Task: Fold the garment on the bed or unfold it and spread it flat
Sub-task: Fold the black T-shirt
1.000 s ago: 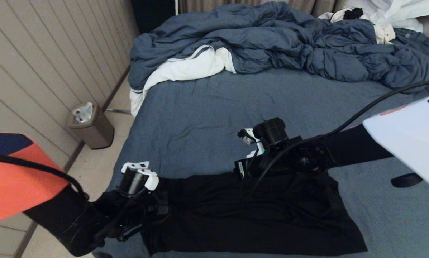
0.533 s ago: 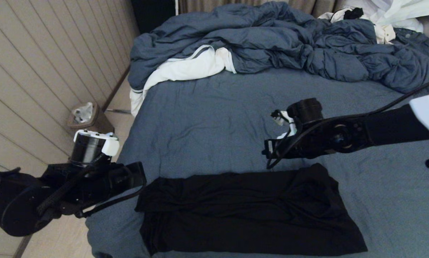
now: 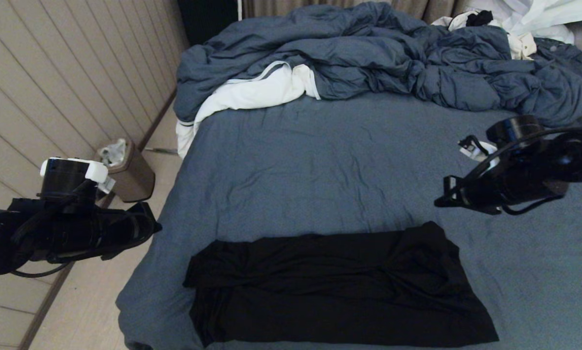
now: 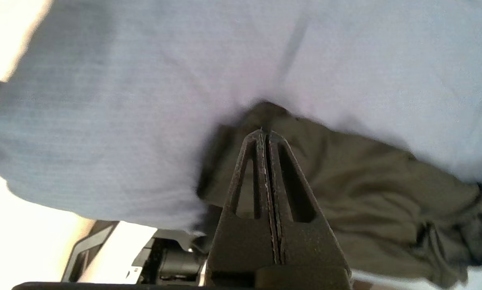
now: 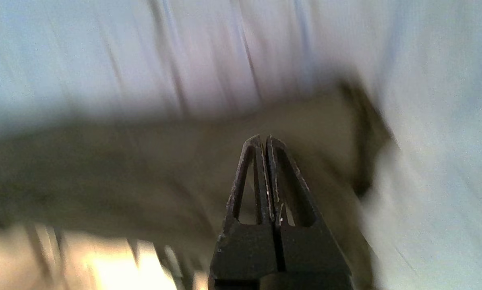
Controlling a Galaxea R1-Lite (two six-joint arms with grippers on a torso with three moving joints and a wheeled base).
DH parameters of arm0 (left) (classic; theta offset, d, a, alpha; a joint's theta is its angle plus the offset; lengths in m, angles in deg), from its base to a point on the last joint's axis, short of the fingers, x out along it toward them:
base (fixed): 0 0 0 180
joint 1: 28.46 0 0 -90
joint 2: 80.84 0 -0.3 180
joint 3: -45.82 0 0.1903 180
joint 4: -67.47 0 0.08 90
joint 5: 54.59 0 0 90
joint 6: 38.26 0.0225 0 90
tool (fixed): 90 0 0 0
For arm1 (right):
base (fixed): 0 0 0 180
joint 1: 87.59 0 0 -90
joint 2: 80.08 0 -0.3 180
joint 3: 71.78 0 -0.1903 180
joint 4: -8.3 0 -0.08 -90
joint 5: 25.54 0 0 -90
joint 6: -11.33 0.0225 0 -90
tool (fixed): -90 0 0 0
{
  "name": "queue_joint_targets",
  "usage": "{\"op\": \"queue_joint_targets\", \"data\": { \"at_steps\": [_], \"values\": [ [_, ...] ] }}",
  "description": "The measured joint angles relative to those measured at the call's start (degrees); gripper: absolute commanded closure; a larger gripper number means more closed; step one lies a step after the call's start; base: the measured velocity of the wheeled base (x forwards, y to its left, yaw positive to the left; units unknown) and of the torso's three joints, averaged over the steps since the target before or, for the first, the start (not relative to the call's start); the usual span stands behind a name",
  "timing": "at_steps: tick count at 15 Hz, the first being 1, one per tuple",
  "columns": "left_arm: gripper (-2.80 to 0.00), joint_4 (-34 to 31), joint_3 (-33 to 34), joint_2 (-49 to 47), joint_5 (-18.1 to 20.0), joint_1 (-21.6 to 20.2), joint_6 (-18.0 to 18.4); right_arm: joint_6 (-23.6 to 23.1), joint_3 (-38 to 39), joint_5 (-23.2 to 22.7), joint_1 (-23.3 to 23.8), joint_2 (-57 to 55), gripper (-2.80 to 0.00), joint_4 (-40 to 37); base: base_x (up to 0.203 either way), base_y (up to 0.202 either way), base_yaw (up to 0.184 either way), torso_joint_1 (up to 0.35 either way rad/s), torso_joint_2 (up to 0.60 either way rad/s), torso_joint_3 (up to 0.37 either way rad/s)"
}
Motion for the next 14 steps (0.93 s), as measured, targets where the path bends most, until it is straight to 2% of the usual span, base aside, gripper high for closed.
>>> {"op": "queue_joint_targets", "data": {
  "at_steps": [1,2,3,6,8,11,14],
  "values": [
    [0.00,0.0,0.1,-0.3,0.0,-0.1,0.0,-5.5,0.2,-3.0,2.4,0.7,0.00,-5.0,0.000,0.000,0.000,0.000,0.00,0.000],
    [0.00,0.0,0.4,-0.6,0.0,-0.2,0.0,-11.6,0.6,-5.7,4.7,0.7,-0.53,-9.5,0.000,0.000,0.000,0.000,0.00,0.000],
    [0.00,0.0,0.8,-0.8,0.1,-0.3,0.2,-16.7,0.9,-7.1,6.6,0.0,-2.80,-12.5,0.000,0.000,0.000,0.000,0.00,0.000],
    [0.00,0.4,1.6,-0.8,0.0,-0.3,0.3,-24.9,1.7,-7.5,10.3,-2.9,-2.80,-14.0,0.000,0.000,0.000,0.000,0.00,0.000],
    [0.00,0.4,1.8,-1.0,-0.1,-0.3,0.4,-28.5,2.6,-6.5,11.9,-3.6,-2.80,-14.2,0.000,0.000,0.000,0.000,0.00,0.000],
    [0.00,0.4,2.2,-1.1,-0.2,0.3,0.4,-30.6,4.9,-5.9,12.1,-4.3,-2.80,-14.0,0.000,0.000,0.000,0.000,0.00,0.000],
    [0.00,0.4,2.4,-1.1,-0.3,0.5,0.4,-30.6,6.3,-5.5,10.0,-6.9,-2.80,-13.2,0.000,0.000,0.000,0.000,0.00,0.000]
  ]
}}
